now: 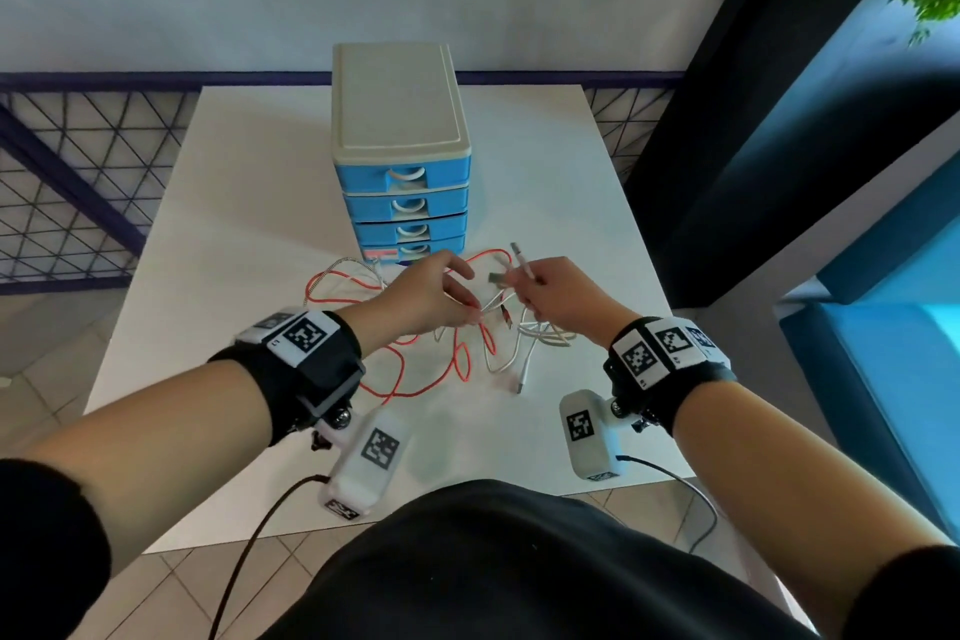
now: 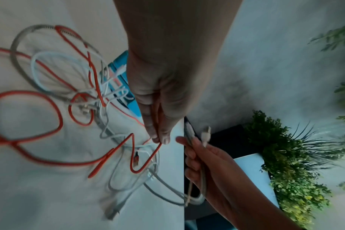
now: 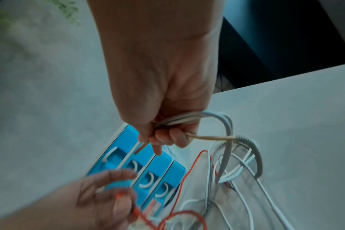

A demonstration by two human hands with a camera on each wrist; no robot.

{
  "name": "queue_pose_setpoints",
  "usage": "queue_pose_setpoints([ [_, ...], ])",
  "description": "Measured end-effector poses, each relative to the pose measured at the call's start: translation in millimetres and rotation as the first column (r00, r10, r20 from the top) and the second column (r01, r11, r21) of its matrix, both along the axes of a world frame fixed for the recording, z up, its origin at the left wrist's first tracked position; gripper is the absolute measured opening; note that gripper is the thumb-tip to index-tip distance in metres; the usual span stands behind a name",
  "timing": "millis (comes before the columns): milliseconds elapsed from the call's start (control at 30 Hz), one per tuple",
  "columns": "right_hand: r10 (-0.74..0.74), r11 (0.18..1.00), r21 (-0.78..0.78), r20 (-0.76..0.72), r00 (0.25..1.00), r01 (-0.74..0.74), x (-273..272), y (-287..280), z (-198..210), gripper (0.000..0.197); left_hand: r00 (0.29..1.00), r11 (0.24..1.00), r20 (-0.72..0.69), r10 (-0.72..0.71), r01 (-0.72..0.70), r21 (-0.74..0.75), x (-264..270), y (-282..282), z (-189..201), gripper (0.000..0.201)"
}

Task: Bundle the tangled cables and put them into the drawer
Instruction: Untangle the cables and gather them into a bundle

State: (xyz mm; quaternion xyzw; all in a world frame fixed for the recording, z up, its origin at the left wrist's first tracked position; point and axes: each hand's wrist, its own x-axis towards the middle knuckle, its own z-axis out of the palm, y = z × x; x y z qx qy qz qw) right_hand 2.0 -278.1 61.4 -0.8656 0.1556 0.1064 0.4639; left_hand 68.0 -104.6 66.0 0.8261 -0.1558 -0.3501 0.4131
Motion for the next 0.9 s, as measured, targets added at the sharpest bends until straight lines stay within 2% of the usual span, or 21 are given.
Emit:
queue_pose_setpoints([
  [133,-0.146,0.981,0.134,0.022,0.989,0.142,-1,-20,4,0.025,0.990,0.996,0.127,-0.064,0.056,0.070,17,16,6,0.032],
  [233,-0.224,0.941,0.270,0.044,0.973,0.205,2,-19,11,0.024,0.984,0.988,0.096,-0.147,0.151,-0.027,20,12,20,0.022],
  [333,-0.201,0.908,0.387,0.062,0.978,0.162,5,-6,20,0.025,0.980,0.969,0.075,-0.184,0.194,-0.155,19,-3,32,0.019],
  [433,-0.167,0.841,0.529,0.059,0.984,0.112,6,4,27,0.031,0.983,0.955,0.150,-0.106,0.143,-0.261,15,-20,36,0.021],
  [533,-0.147,0.797,0.597,0.036,0.989,0.096,8,11,30,0.040,0.974,0.925,0.225,0.009,0.077,-0.371,12,-33,34,0.023],
  [633,-0.230,0.722,0.669,-0.004,0.973,0.174,10,12,32,0.035,0.939,0.928,0.322,0.118,0.012,-0.372,11,-39,28,0.025],
  [733,-0.271,0.603,0.768,-0.060,0.961,0.218,9,7,30,0.032,0.938,0.943,0.312,0.154,-0.045,-0.331,10,-42,22,0.041],
  [800,-0.280,0.584,0.782,-0.058,0.958,0.218,7,4,30,0.033,0.978,0.963,0.202,0.060,-0.003,-0.269,7,-42,18,0.056],
  [867,-0.299,0.558,0.801,-0.050,0.953,0.217,6,3,32,0.034,0.988,0.967,0.071,-0.135,0.147,-0.210,1,-39,8,0.061],
  [900,-0.307,0.543,0.811,-0.050,0.950,0.218,6,2,33,0.034,0.968,0.951,0.066,-0.242,0.250,-0.179,-3,-38,0,0.056],
])
